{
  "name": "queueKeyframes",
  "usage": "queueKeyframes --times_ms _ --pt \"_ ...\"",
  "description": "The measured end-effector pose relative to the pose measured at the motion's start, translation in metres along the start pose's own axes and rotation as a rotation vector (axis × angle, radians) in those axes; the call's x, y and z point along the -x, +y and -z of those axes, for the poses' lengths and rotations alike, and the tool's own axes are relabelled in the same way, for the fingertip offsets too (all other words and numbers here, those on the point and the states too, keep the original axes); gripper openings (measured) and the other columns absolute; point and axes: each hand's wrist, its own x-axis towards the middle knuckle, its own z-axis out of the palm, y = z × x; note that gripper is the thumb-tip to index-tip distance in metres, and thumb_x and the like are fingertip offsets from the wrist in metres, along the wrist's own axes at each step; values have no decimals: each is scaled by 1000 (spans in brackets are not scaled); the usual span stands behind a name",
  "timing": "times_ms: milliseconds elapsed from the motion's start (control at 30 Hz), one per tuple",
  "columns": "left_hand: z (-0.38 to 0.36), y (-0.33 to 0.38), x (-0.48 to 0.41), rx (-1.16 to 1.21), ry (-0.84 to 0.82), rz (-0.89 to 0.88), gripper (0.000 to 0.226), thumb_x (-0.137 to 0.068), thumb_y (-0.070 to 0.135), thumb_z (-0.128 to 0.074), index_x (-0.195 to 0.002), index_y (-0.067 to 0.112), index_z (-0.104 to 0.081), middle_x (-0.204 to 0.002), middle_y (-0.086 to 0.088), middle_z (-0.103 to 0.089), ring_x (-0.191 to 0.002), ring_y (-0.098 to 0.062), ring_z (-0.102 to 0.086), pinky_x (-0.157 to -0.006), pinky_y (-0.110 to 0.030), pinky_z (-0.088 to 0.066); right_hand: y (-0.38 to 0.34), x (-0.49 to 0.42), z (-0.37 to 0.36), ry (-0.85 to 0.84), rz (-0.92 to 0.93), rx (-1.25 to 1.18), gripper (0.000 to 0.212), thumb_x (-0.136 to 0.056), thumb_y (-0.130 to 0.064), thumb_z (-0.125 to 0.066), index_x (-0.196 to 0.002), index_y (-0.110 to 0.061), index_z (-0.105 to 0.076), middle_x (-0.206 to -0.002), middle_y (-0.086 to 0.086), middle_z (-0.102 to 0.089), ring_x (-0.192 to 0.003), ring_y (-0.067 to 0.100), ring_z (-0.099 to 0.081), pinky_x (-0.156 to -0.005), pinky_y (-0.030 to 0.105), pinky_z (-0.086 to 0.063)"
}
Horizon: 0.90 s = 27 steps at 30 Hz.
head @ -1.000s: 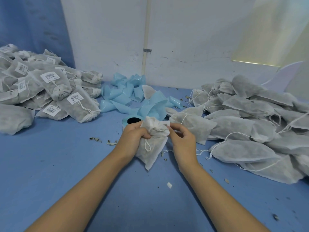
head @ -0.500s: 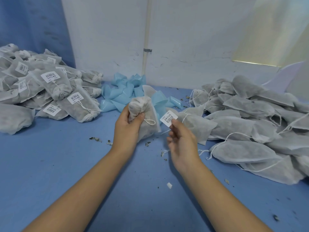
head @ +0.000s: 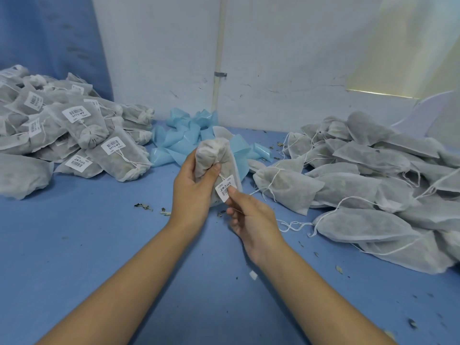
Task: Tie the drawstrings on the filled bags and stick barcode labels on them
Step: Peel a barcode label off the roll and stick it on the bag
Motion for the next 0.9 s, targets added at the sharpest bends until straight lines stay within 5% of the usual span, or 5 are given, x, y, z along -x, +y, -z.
queueKeyframes --times_ms 233,433,700,900 --pt "0 4 2 32 -43 26 17 -88 10 -64 -87 27 -64 -76 16 -71 -73 0 -65 -64 -14 -50 1 2 0 63 97 207 23 -80 -30 -76 -87 -12 -64 -67 -8 -67 -51 1 -55 -45 13 -38" --pt "0 7 1 46 -52 131 10 -86 13 -67 -84 23 -66 -72 14 -72 -69 -1 -67 -60 -14 -50 -1 2 3 11 353 283 48 -80 -12 -75 -121 -23 -54 -108 -10 -63 -83 -8 -63 -68 8 -47" --pt "3 6 2 53 -178 246 13 -80 25 -73 -92 24 -69 -84 6 -75 -78 -9 -70 -68 -20 -55 -5 -1 7 -108 326 75 33 -80 -4 -72 -110 -13 -62 -100 4 -73 -90 16 -69 -77 24 -53" --pt "4 -3 4 32 -280 328 9 -84 25 -70 -89 19 -74 -90 -2 -75 -89 -16 -71 -78 -22 -56 -9 -6 12 -63 338 -14 24 -85 -14 -69 -107 -14 -61 -99 1 -72 -88 11 -68 -75 22 -51"
